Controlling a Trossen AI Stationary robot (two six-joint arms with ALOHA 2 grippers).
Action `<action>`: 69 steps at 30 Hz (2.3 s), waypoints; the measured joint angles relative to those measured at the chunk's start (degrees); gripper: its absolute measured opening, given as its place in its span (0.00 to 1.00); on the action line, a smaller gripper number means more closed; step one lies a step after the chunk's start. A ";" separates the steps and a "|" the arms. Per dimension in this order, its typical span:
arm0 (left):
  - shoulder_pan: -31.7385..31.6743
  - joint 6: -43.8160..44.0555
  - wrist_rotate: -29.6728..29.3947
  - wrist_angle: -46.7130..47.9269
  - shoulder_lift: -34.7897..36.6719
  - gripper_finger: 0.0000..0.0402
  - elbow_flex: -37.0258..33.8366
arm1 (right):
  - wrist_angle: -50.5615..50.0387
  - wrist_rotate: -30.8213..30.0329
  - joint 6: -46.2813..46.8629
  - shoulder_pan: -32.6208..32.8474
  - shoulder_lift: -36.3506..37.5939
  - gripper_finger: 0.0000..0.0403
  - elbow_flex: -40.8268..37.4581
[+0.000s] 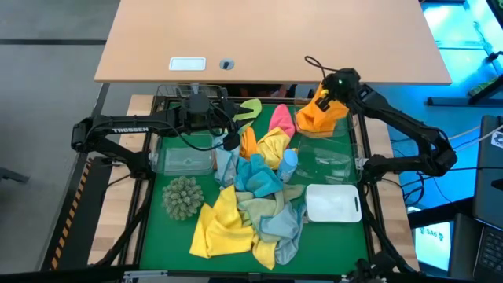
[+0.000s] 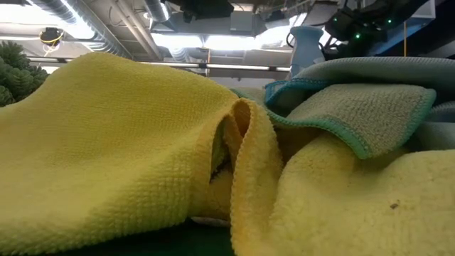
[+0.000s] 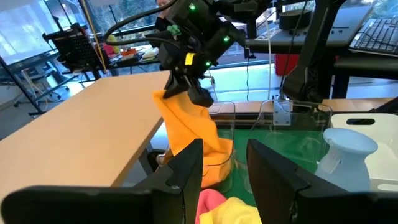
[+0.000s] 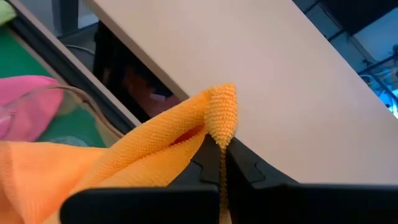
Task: Sort microfiber towel by color & place in baskets
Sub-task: Put the orange microfiber towel into the top right transparent bin
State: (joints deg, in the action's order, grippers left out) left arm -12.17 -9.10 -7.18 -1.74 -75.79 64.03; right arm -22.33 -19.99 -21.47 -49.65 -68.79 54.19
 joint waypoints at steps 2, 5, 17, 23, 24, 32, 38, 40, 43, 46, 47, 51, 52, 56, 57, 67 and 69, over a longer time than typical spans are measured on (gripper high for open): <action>-0.02 0.00 0.00 0.00 0.00 0.29 0.00 | 0.00 0.02 0.06 -0.02 0.00 0.00 0.00; -0.01 0.01 0.00 0.00 0.00 0.29 0.00 | -0.64 1.20 0.44 0.00 0.02 0.00 0.01; -0.01 0.07 0.02 0.02 0.00 0.29 0.00 | -6.89 17.64 0.57 0.13 -0.07 0.01 -6.46; 0.00 0.09 0.02 0.07 0.00 0.29 0.00 | -1.63 17.57 0.60 0.13 -0.08 0.04 -12.84; -0.01 0.09 0.02 0.10 0.00 0.29 0.00 | -0.91 17.57 0.60 0.13 -0.07 0.04 -13.55; 0.00 0.95 1.99 4.05 0.00 0.29 0.00 | -0.14 14.93 0.21 0.12 -0.09 0.04 -15.26; -0.01 3.08 1.99 8.28 0.00 0.29 0.00 | -0.11 14.60 0.17 0.13 -0.09 0.11 -15.26; 0.00 3.35 2.01 10.16 0.00 0.29 0.00 | -0.11 14.60 0.17 0.12 -0.09 0.18 -15.26; -0.02 5.26 2.01 13.64 0.00 0.29 0.00 | -0.13 14.49 0.17 0.13 -0.09 0.30 -15.26; 0.12 8.14 2.03 18.62 0.00 0.29 0.00 | -0.18 12.52 0.11 0.13 -0.09 0.41 -15.26; 0.27 9.36 2.02 20.33 0.00 0.29 0.00 | -0.24 11.55 0.11 0.13 -0.09 0.44 -15.26; 1.26 12.38 2.01 27.59 0.00 0.29 0.00 | -1.74 8.37 0.14 0.13 -0.09 0.51 -14.87; 1.66 12.82 2.03 29.44 0.00 0.29 0.00 | -2.69 7.96 0.15 0.13 -0.09 0.52 -14.44; 3.69 15.05 4.63 34.95 0.00 0.29 0.00 | -8.31 7.93 0.13 0.13 -0.09 0.54 -11.16; 4.33 15.38 6.22 35.85 0.00 0.29 0.00 | -9.89 7.93 0.13 0.13 -0.09 0.54 -10.21; 12.83 16.70 10.99 37.77 0.00 0.29 0.00 | -20.58 7.96 0.15 0.13 -0.09 0.54 -1.57; 14.26 16.68 10.57 37.77 0.00 0.29 0.00 | -21.79 7.96 0.14 0.13 -0.09 0.54 -0.50</action>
State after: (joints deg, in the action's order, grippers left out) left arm 2.10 7.58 3.39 36.03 -75.79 64.03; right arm -44.12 -12.03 -21.34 -49.52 -68.88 53.69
